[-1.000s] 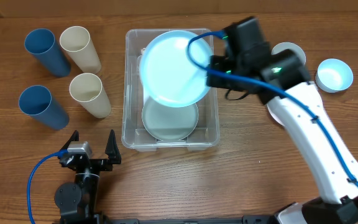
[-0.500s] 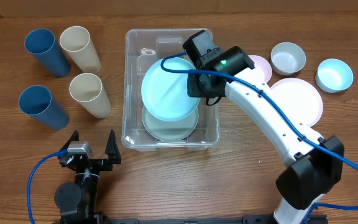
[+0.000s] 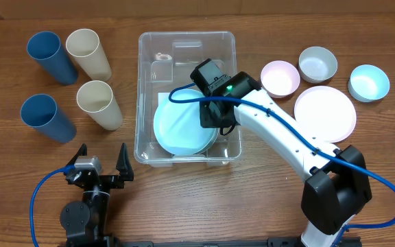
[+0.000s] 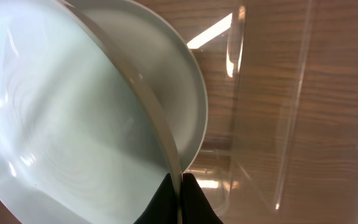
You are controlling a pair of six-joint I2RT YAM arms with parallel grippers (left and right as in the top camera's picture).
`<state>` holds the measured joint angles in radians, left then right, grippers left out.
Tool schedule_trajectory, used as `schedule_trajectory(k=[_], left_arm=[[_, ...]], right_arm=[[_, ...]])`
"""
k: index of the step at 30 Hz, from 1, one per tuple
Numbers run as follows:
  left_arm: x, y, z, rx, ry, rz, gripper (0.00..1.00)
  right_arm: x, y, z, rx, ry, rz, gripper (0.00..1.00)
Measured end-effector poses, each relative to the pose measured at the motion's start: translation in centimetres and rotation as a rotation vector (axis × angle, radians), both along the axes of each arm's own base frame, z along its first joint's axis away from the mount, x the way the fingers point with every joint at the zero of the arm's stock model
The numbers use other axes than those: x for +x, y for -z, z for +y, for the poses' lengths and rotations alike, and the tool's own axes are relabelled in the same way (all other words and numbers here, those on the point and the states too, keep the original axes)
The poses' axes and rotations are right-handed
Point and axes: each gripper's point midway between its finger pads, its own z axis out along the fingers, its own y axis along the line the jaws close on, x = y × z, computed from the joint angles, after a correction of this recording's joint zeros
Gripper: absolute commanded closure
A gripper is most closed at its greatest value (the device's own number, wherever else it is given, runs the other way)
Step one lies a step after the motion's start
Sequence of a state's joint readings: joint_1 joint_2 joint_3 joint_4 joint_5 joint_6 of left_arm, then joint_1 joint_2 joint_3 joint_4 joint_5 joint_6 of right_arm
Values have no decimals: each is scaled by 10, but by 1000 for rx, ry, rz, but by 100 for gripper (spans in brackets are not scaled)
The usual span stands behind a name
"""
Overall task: Pack container
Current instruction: 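Carry the light-blue plate into the bin and set it on the white plate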
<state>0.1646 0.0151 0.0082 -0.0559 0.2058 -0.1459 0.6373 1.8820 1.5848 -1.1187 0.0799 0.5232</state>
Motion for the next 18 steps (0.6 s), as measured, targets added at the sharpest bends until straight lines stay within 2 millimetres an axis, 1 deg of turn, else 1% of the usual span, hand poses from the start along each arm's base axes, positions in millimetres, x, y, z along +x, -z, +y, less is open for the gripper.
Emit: schedule_trajectory(k=[2, 3, 4, 5, 6, 7, 8, 12, 18], left_arm=[[0, 0, 0, 0, 0, 0, 0], [0, 0, 0, 0, 0, 0, 0], [0, 0, 0, 0, 0, 0, 0], [0, 0, 0, 0, 0, 0, 0], [0, 0, 0, 0, 0, 0, 0], [0, 0, 0, 0, 0, 0, 0], [0, 0, 0, 0, 0, 0, 0], [0, 0, 0, 0, 0, 0, 0], [0, 0, 0, 0, 0, 0, 0]], right_arm=[[-2, 2, 0, -1, 1, 4, 96], [-2, 2, 0, -1, 2, 5, 91], [-2, 2, 0, -1, 4, 5, 80], [-2, 2, 0, 0, 5, 6, 66], [-2, 2, 0, 1, 9, 7, 57], [-2, 2, 0, 1, 10, 7, 51], [-2, 2, 0, 2, 10, 8, 48], [-2, 2, 0, 3, 12, 9, 46], [-2, 2, 1, 2, -1, 7, 48]])
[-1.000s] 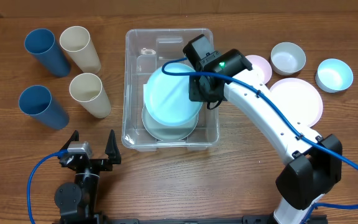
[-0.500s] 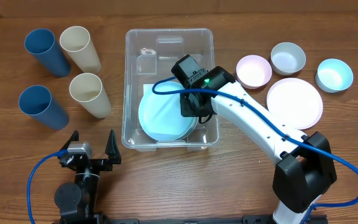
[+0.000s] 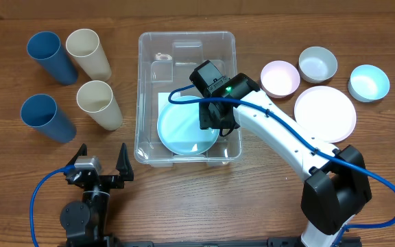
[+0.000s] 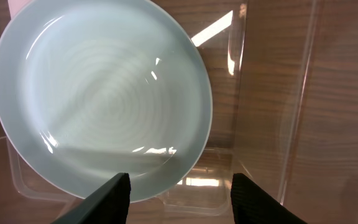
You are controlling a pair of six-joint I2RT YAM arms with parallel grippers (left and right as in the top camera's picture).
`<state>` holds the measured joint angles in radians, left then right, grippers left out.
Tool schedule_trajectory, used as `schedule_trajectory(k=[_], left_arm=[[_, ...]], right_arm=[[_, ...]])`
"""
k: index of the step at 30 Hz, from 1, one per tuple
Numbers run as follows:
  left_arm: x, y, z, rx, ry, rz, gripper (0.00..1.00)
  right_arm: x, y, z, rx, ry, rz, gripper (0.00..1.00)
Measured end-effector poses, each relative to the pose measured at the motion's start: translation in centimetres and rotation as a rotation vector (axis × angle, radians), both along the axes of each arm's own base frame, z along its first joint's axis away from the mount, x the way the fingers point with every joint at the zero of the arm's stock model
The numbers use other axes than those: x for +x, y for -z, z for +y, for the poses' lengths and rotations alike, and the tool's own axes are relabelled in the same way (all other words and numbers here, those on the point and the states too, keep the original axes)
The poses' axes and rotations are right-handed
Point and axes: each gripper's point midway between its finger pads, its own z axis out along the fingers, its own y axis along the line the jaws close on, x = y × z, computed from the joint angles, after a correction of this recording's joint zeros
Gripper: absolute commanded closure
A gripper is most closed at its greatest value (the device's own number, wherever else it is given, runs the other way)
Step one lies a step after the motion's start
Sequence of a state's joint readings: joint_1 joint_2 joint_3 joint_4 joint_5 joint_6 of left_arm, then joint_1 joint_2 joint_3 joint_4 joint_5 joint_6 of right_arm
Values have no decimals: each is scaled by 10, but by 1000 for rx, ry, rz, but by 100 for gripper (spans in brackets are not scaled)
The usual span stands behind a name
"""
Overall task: Pack container
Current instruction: 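Carry the light-blue plate into the bin and set it on the white plate, then move the right gripper to the pink plate and grasp its rim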
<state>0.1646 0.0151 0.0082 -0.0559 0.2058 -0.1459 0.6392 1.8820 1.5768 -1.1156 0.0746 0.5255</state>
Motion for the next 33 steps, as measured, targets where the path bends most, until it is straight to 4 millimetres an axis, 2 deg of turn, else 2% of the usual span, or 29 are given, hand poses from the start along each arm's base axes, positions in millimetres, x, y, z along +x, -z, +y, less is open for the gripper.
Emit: schedule_trajectory(k=[7, 10, 13, 16, 18, 21, 23, 26, 29, 30, 32, 33], left_arm=[[0, 0, 0, 0, 0, 0, 0], [0, 0, 0, 0, 0, 0, 0], [0, 0, 0, 0, 0, 0, 0], [0, 0, 0, 0, 0, 0, 0], [0, 0, 0, 0, 0, 0, 0], [0, 0, 0, 0, 0, 0, 0], [0, 0, 0, 0, 0, 0, 0], [0, 0, 0, 0, 0, 0, 0], [0, 0, 0, 0, 0, 0, 0], [0, 0, 0, 0, 0, 0, 0], [0, 0, 0, 0, 0, 0, 0], [0, 0, 0, 0, 0, 1, 0]], right_arm=[[-3, -6, -2, -11, -4, 14, 48], [2, -33, 2, 4, -11, -9, 47], [14, -89, 5, 44, -9, -82, 45], [21, -126, -11, 49, 23, -125, 44], [28, -141, -41, 31, 96, -131, 44], [34, -141, -98, -18, 241, -77, 44], [41, -137, -153, -47, 388, -46, 43], [45, -132, -223, -74, 578, -20, 43], [38, -114, -277, -91, 729, 32, 43], [32, -100, -303, -91, 801, 67, 43], [22, -81, -329, -85, 876, 110, 43], [21, -78, -331, -82, 881, 116, 43]])
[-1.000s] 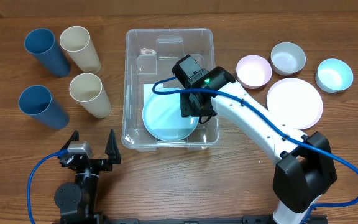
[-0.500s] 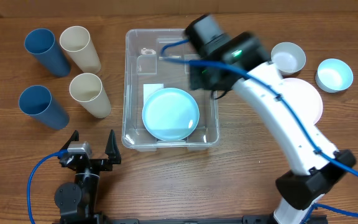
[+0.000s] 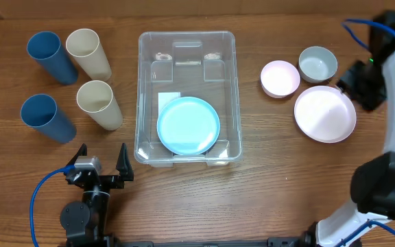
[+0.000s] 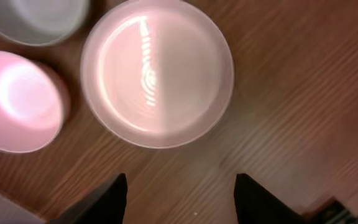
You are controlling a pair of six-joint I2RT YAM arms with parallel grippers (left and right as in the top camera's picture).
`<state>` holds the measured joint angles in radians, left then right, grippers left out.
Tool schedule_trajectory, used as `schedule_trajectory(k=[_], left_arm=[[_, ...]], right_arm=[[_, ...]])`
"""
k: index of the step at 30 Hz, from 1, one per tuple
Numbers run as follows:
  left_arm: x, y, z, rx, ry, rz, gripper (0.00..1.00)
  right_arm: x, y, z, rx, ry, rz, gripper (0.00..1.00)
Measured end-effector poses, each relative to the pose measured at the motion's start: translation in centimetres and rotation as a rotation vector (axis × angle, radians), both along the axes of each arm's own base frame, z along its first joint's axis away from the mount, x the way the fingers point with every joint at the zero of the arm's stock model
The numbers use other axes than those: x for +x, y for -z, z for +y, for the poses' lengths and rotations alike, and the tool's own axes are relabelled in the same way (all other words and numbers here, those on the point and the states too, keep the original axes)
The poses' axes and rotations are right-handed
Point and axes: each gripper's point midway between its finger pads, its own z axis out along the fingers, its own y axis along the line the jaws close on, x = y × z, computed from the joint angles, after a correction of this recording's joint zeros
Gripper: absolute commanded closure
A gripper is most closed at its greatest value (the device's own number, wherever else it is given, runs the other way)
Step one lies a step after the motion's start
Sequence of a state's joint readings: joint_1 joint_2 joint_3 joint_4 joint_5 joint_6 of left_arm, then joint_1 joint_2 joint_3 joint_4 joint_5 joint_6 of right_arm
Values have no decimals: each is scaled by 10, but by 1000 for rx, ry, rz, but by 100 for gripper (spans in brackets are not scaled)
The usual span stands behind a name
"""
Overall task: Pack container
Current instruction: 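Move the right gripper to the pink plate and grasp its rim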
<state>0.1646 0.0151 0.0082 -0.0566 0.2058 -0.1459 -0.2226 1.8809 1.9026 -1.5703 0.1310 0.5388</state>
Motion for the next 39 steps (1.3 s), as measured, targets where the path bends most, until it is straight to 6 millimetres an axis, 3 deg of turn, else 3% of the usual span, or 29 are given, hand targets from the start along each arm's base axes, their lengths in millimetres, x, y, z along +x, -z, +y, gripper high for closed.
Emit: schedule_trajectory(k=[2, 6, 12, 16, 19, 22, 27, 39], left_arm=[[0, 0, 0, 0, 0, -1, 0], [0, 0, 0, 0, 0, -1, 0], [0, 0, 0, 0, 0, 0, 0], [0, 0, 0, 0, 0, -1, 0], [0, 0, 0, 0, 0, -1, 0], [0, 0, 0, 0, 0, -1, 0], [0, 0, 0, 0, 0, 0, 0], [0, 0, 0, 0, 0, -1, 0]], right_arm=[[-12, 27, -17, 19, 53, 45, 43], [-27, 78, -19, 59, 76, 102, 43], [-40, 134, -11, 103, 96, 114, 44], [-47, 157, -7, 112, 113, 112, 44], [-49, 167, -6, 113, 119, 103, 44], [-50, 177, -6, 111, 126, 88, 55], [-50, 185, -3, 120, 136, 59, 96], [-54, 182, 0, 138, 160, 51, 96]])
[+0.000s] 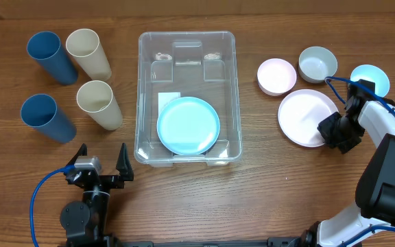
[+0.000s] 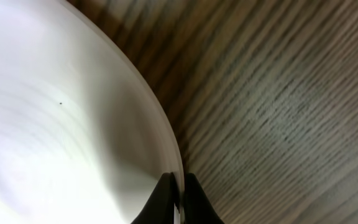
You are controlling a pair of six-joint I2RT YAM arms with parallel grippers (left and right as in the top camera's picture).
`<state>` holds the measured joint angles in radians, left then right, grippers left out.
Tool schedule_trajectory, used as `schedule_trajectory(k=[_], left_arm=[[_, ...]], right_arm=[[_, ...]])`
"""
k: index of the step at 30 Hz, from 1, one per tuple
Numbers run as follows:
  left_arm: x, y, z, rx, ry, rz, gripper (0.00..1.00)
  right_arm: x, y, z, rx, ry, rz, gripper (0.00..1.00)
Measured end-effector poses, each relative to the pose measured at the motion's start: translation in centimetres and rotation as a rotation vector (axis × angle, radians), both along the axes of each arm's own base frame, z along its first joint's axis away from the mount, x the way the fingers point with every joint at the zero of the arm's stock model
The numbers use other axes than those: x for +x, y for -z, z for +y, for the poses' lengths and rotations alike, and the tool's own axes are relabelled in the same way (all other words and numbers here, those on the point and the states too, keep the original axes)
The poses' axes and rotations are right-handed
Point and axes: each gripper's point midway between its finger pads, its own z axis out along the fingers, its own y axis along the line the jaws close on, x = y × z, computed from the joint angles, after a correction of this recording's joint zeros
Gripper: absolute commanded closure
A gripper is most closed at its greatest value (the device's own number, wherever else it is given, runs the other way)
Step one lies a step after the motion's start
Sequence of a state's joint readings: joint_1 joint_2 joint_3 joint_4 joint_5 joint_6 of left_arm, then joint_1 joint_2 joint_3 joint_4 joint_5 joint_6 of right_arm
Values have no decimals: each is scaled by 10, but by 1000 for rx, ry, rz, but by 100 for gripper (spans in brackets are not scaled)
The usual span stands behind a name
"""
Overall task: Pack container
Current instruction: 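Move the right gripper to the pink plate and grasp its rim, then lift the pink plate into the bin and release it on the stack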
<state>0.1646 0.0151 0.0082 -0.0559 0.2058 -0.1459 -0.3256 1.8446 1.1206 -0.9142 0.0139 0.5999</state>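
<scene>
The clear plastic container (image 1: 142,96) stands mid-table with a light blue plate (image 1: 188,125) lying flat inside it. To its right a pale pink plate (image 1: 304,115) rests on the wood. My right gripper (image 1: 329,130) is shut on that plate's right rim. In the right wrist view the plate (image 2: 55,124) fills the left side, and the right gripper (image 2: 176,200) pinches its thin edge between the two dark fingertips. My left gripper (image 1: 102,162) sits parked at the front left, open and holding nothing.
A pink bowl (image 1: 277,75), a grey bowl (image 1: 317,63) and a light blue bowl (image 1: 370,77) stand behind the pink plate. Left of the container are two blue cups (image 1: 43,53) (image 1: 43,115) and two cream cups (image 1: 88,51) (image 1: 98,103).
My right gripper was open above the pink plate; now it is low at the plate's right rim and shut on it. The plate lies a little further left.
My right gripper held the blue plate tilted inside the container. Then the plate lay flat there and the gripper was open. Later the arm was over the right side above the pink plate, and now it grips that plate's rim. The left arm stayed parked.
</scene>
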Motion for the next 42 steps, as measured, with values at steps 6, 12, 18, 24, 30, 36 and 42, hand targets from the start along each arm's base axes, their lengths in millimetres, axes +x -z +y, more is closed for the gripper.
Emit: schedule_trajectory(k=[6, 12, 18, 24, 30, 36, 42], left_arm=[[0, 0, 0, 0, 0, 0, 0], [0, 0, 0, 0, 0, 0, 0], [0, 0, 0, 0, 0, 0, 0], [0, 0, 0, 0, 0, 0, 0], [0, 0, 0, 0, 0, 0, 0], [0, 0, 0, 0, 0, 0, 0], [0, 0, 0, 0, 0, 0, 0]], right_arm=[[-18, -7, 7, 29, 2, 60, 96], [-17, -70, 6, -11, -26, -46, 96], [-1, -182, 7, -109, -97, -334, 96], [-1, -234, 52, -60, -231, -528, 96], [10, -249, 142, 54, -472, -627, 96], [12, -262, 222, 129, -646, -715, 96], [15, -241, 295, 159, -771, -701, 96]])
